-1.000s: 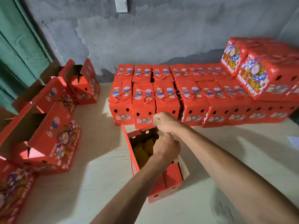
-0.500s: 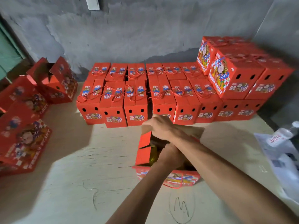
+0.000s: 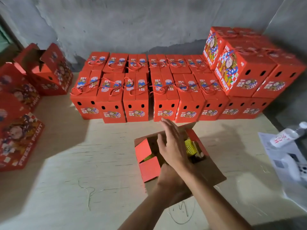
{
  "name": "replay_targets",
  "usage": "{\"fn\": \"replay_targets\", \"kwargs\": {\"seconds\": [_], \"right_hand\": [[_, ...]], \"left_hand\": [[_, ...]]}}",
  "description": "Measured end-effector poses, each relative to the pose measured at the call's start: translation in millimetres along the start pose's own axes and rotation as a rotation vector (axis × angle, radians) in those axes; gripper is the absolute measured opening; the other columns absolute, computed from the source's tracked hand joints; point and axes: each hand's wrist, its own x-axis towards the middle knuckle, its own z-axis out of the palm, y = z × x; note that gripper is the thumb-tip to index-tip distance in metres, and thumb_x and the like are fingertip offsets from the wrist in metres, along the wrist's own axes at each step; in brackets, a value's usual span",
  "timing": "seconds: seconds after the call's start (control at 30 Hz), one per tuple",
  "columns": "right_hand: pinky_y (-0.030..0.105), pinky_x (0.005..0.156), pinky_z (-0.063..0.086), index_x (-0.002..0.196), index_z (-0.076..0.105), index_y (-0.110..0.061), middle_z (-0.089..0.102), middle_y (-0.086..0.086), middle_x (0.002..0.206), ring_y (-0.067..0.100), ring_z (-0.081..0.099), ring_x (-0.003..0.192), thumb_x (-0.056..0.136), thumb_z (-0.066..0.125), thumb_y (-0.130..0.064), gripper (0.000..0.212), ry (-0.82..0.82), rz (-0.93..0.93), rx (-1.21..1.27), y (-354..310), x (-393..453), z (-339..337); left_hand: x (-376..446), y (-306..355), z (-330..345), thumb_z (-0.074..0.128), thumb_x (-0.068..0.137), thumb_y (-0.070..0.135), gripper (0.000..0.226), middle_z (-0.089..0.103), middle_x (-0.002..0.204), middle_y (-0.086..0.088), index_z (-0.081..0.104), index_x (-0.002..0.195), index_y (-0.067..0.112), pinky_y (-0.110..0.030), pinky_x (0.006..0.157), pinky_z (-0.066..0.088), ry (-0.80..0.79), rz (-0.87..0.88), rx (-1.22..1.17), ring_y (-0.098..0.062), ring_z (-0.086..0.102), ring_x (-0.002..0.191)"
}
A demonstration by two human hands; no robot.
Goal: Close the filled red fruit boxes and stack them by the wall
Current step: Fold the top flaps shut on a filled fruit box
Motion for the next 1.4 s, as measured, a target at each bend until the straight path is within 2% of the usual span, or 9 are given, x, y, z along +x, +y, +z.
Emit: {"fn": "replay_targets", "kwargs": {"seconds": [0.1,0.17,0.33,0.6,0.73,1.0,1.13,1.3,1.4], "right_hand": [[0.035,0.113,0.046,0.144,0.053,-0.008,0.055,0.005,0.149,0.015,0.048,0.141,0.104,0.058,-0.018,0.041,0.168,0.156,0.137,8,-11,-10],[0.042,0.106,0.052,0.137,0.056,0.0,0.058,0.011,0.143,0.02,0.053,0.136,0.103,0.057,-0.007,0.034,0.287,0.191,0.143,22,-17,-19],[0.035,0.095,0.055,0.121,0.063,0.001,0.066,0.013,0.123,0.026,0.064,0.113,0.104,0.049,-0.004,0.022,0.357,0.083,-0.058,58,-18,-37],[0.043,0.085,0.05,0.128,0.058,-0.008,0.069,0.02,0.122,0.041,0.066,0.107,0.108,0.043,-0.029,0.033,-0.173,0.584,-0.207,126,-23,-59],[0.042,0.077,0.05,0.108,0.066,-0.009,0.073,0.023,0.108,0.041,0.069,0.099,0.111,0.026,-0.042,0.051,-0.356,0.567,-0.186,132,-23,-57],[0.042,0.073,0.053,0.104,0.059,-0.006,0.073,0.021,0.101,0.04,0.07,0.092,0.111,0.022,-0.038,0.049,-0.311,0.65,-0.318,117,-42,-56],[0.047,0.083,0.057,0.151,0.038,-0.02,0.066,0.018,0.132,0.04,0.067,0.11,0.111,0.028,-0.035,0.044,-0.279,0.689,-0.176,116,-46,-58],[0.044,0.098,0.057,0.163,0.018,-0.014,0.047,0.017,0.155,0.028,0.053,0.137,0.105,0.048,-0.001,0.067,-0.108,0.389,0.071,118,-52,-64],[0.036,0.099,0.054,0.159,0.024,-0.027,0.051,0.011,0.15,0.021,0.053,0.135,0.101,0.064,-0.017,0.071,-0.072,0.425,0.193,118,-56,-68]], "left_hand": [[2,-1,-4,0.041,0.091,0.055,0.033,0.065,0.087,0.002,0.057,0.095,0.027,-0.035,0.052,0.044,-0.107,0.163,0.365,-0.023,0.059,0.071],[2,-13,-12,0.038,0.1,0.05,0.042,0.063,0.105,-0.007,0.06,0.118,0.019,-0.042,0.06,0.051,-0.065,0.267,0.342,-0.029,0.059,0.086],[-11,-44,-40,0.05,0.105,0.027,0.021,0.061,0.117,0.002,0.062,0.119,0.017,-0.039,0.099,0.047,0.206,0.287,0.269,-0.021,0.057,0.109],[-41,-58,-33,0.06,0.087,0.006,0.01,0.05,0.096,-0.004,0.051,0.086,0.009,-0.028,0.075,0.028,0.68,-0.084,0.24,-0.017,0.035,0.081],[-34,-60,-28,0.056,0.088,0.014,0.014,0.04,0.105,0.006,0.043,0.094,0.013,-0.031,0.077,0.036,0.767,-0.202,0.115,-0.018,0.038,0.091],[-8,-80,-66,0.05,0.107,0.027,0.017,0.057,0.129,0.017,0.064,0.115,0.032,-0.028,0.086,0.051,0.513,-0.176,0.094,-0.011,0.061,0.11],[11,-81,-68,0.06,0.103,0.025,0.01,0.061,0.121,0.004,0.066,0.11,0.024,-0.039,0.082,0.055,0.506,-0.338,0.047,-0.026,0.066,0.101],[19,-82,-60,0.05,0.106,0.038,0.055,0.047,0.15,0.002,0.025,0.154,0.024,-0.032,0.075,0.052,0.539,-0.42,-0.152,-0.016,0.063,0.106],[16,-81,-61,0.055,0.105,0.032,0.078,0.034,0.163,0.008,0.003,0.163,0.034,-0.03,0.082,0.055,0.553,-0.301,-0.184,-0.01,0.059,0.119]]}}
